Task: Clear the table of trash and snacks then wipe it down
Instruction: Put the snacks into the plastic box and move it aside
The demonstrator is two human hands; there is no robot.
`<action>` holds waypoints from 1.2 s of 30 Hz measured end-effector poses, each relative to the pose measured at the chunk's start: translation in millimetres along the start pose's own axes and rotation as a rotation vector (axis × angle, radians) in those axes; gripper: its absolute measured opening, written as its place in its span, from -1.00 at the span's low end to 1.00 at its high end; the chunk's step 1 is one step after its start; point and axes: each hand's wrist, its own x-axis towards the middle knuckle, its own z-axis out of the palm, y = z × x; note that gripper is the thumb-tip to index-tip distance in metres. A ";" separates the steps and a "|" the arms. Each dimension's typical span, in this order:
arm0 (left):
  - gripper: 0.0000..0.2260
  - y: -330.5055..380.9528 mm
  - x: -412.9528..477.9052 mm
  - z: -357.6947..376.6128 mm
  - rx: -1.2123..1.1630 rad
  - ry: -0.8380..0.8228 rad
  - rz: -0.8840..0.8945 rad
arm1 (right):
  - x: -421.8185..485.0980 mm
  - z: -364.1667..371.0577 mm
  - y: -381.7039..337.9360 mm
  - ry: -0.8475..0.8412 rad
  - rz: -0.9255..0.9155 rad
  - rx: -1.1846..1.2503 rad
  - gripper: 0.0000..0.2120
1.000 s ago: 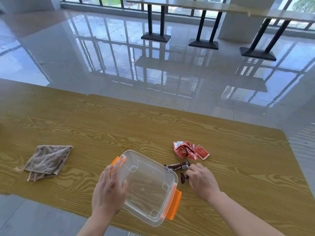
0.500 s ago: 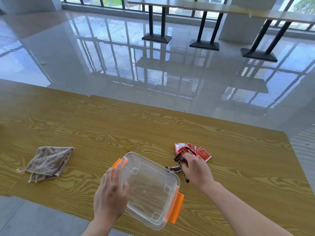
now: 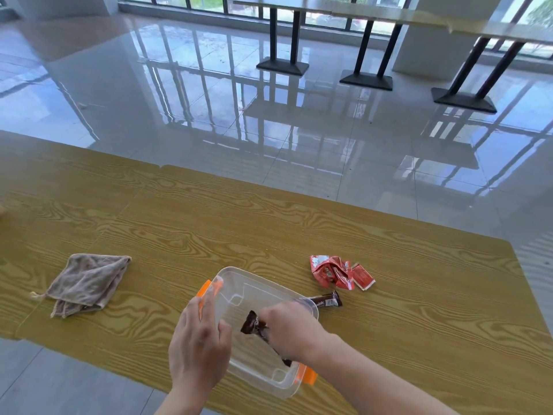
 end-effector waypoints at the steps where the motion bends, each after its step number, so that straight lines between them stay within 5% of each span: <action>1: -0.31 -0.1 0.1 0.5 -0.002 -0.003 -0.003 | 2.1 3.6 -0.9 -0.024 0.008 -0.017 -0.85; 4: -0.29 -2.8 0.9 -1.3 -0.009 -0.013 0.002 | 0.6 5.7 1.2 0.060 -0.011 0.082 -0.78; 7: -0.34 -9.7 5.0 -4.7 -0.017 -0.019 -0.002 | -7.3 -13.9 22.4 0.404 -0.008 0.276 -0.79; 10: -0.35 -15.9 7.2 -3.9 -0.029 -0.039 0.016 | -6.3 -40.7 68.5 0.678 0.203 0.342 -0.85; 12: -0.34 -17.5 6.8 -0.2 -0.051 -0.044 0.035 | -1.4 -44.6 98.2 0.606 0.288 0.316 -0.86; 16: -0.31 -20.2 8.9 1.7 -0.109 -0.052 0.058 | 11.0 -10.8 118.8 0.125 0.138 -0.063 -0.84; 23: -0.34 -15.8 9.4 -1.2 -0.155 -0.028 0.031 | 20.8 28.7 125.2 0.064 0.132 -0.214 -0.92; 31: -0.34 -20.1 8.6 1.6 -0.148 -0.002 0.027 | -0.1 2.1 112.9 0.345 0.266 0.081 -0.83; 36: -0.33 -18.6 8.4 2.3 -0.136 -0.007 0.010 | -20.4 -52.4 72.7 0.652 0.141 0.179 -0.89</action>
